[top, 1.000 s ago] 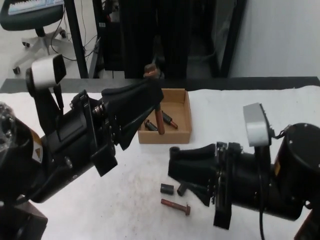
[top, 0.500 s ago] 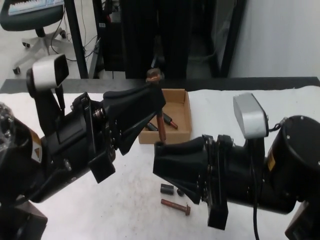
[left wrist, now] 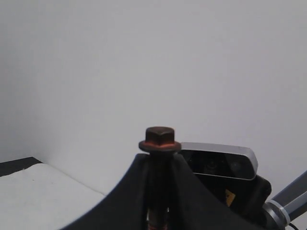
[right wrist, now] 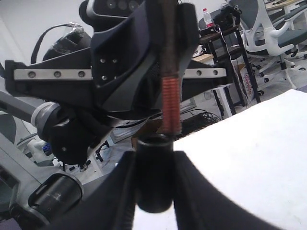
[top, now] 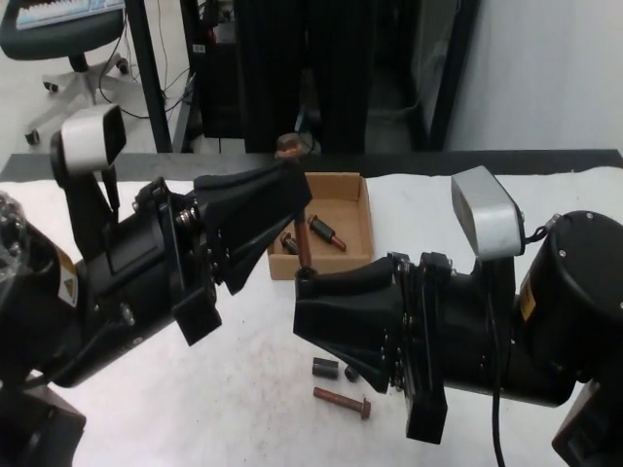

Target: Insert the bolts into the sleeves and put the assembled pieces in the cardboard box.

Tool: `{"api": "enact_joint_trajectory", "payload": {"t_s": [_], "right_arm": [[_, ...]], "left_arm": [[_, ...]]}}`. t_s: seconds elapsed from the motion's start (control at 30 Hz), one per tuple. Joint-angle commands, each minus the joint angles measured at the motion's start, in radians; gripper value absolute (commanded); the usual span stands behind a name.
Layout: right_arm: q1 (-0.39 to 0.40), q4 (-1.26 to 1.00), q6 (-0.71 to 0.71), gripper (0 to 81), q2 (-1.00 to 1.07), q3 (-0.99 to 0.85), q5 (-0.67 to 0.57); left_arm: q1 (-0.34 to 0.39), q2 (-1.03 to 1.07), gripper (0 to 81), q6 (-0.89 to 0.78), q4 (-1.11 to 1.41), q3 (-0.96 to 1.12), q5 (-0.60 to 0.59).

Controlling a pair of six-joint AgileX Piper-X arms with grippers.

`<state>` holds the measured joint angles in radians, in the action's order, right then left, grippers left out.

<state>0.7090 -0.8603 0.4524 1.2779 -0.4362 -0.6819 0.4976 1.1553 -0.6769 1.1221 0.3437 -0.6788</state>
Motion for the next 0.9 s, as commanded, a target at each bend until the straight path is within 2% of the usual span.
{"api": "enact_joint_trajectory", "payload": {"t_s": [0.0,0.3,0.43,0.87], "right_arm": [[-0.001,-0.012,-0.002,0.8,0.000,-0.014,-0.012],[-0.001,0.025,-0.007,0.8,0.000,-0.014,-0.012],[0.004,0.124,-0.080,0.8,0.000,-0.014,-0.004],[0.000,0.116,-0.087,0.8,0.001,-0.069,-0.002]], "left_arm": [[-0.028,-0.008,0.3,0.004,0.011,0.002,-0.027],[-0.043,-0.008,0.3,-0.013,0.011,0.002,-0.041],[-0.043,-0.008,0.3,-0.027,0.011,0.002,-0.041],[-0.043,-0.008,0.3,-0.027,0.011,0.004,-0.085]]}}
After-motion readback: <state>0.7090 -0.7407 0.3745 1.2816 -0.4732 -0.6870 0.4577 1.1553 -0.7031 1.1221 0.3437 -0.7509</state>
